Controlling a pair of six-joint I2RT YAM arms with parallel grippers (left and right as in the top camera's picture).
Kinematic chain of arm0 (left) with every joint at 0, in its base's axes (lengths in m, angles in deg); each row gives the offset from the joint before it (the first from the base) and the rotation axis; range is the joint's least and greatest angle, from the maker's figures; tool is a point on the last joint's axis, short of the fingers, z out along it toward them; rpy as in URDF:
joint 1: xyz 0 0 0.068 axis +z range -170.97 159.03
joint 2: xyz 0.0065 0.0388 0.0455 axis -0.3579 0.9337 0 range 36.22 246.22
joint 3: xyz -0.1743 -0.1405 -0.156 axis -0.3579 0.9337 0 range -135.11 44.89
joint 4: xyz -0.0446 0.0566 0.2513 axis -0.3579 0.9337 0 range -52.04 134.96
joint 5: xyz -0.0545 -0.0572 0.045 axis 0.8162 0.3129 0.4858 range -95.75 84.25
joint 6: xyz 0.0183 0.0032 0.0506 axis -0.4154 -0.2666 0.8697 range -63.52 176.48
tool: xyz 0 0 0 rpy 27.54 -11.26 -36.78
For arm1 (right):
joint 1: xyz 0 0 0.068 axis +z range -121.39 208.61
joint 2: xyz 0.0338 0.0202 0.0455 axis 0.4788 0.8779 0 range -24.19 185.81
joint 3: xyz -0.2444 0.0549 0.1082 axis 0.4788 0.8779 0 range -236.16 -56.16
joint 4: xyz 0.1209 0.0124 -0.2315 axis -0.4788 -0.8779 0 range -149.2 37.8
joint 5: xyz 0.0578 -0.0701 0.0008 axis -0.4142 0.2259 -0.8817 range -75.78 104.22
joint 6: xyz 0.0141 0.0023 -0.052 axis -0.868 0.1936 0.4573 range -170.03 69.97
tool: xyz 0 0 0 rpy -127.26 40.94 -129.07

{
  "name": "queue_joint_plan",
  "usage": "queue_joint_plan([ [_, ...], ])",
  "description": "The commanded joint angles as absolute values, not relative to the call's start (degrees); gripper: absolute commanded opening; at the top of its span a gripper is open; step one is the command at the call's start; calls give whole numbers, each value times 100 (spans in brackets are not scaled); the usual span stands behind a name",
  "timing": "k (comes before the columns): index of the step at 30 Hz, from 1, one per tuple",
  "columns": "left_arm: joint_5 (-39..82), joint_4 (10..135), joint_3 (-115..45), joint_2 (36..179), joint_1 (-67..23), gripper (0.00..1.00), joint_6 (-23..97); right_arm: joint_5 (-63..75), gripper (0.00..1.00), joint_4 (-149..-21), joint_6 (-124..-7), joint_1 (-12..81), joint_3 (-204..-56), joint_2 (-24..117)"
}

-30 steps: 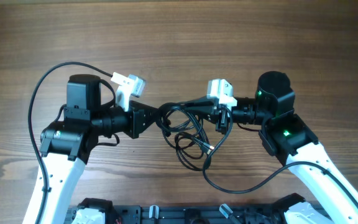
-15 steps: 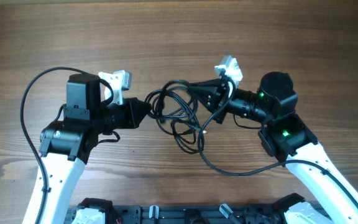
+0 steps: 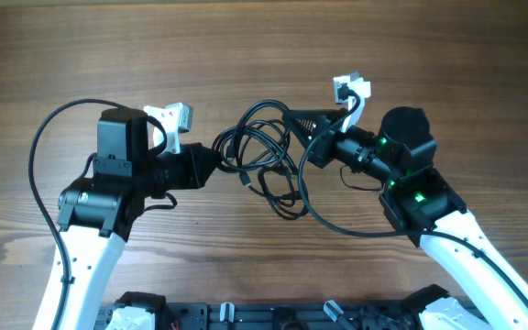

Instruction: Untangle cables

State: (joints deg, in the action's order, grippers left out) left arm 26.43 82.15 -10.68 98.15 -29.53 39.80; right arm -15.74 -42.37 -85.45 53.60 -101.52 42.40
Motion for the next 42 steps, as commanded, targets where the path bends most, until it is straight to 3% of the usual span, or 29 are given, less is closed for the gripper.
queue_joint_plan([
  [1, 2287, 8348, -1062, 9806, -2907, 4, 4058, -498, 4, -4536, -9301, 5238, -10264, 4255],
  [5, 2285, 8343, -1062, 9806, -2905, 4, 4060, -507, 5, -4989, -9366, 5238, -10264, 4301],
  [7, 2282, 8289, -1062, 9806, -2905, 4, 4082, -505, 15, -5387, -9349, 5238, -10264, 4301],
  [11, 2287, 8156, -1062, 9806, -2905, 4, 4100, -503, 12, -5706, -9347, 5238, -10264, 4301],
  [14, 2287, 8147, -1062, 9806, -2905, 4, 4100, -503, 15, -5704, -9347, 5238, -10264, 4301],
  [17, 2287, 8147, -1062, 9806, -2905, 4, 4102, -535, 32, -5704, -8848, 5238, -10264, 4301],
  [21, 2409, 8129, -1064, 9804, -2905, 4, 4104, -734, 60, -5732, -7065, 5238, -10264, 4301],
  [22, 2943, 8024, -1064, 9804, -2905, 4, 4257, -970, 67, -5732, -6378, 5238, -10264, 4301],
  [25, 4396, 7574, -1064, 9804, -2905, 4, 4578, -1978, 75, -5684, -4938, 5238, -10264, 4301],
  [30, 5535, 7071, -1064, 9804, -2905, 4, 4563, -3005, 75, -5675, -3257, 5238, -10264, 4301],
  [33, 5793, 7041, -1064, 9804, -2905, 4, 4554, -3604, 66, -5625, -2368, 5238, -10264, 4301],
  [38, 6027, 6977, -1064, 9804, -2905, 4, 4554, -3650, 57, -5527, -1998, 5240, -10264, 4301],
  [42, 6134, 6977, -1064, 9804, -2907, 4, 4557, -3650, 58, -5236, -1998, 5240, -10264, 4301],
])
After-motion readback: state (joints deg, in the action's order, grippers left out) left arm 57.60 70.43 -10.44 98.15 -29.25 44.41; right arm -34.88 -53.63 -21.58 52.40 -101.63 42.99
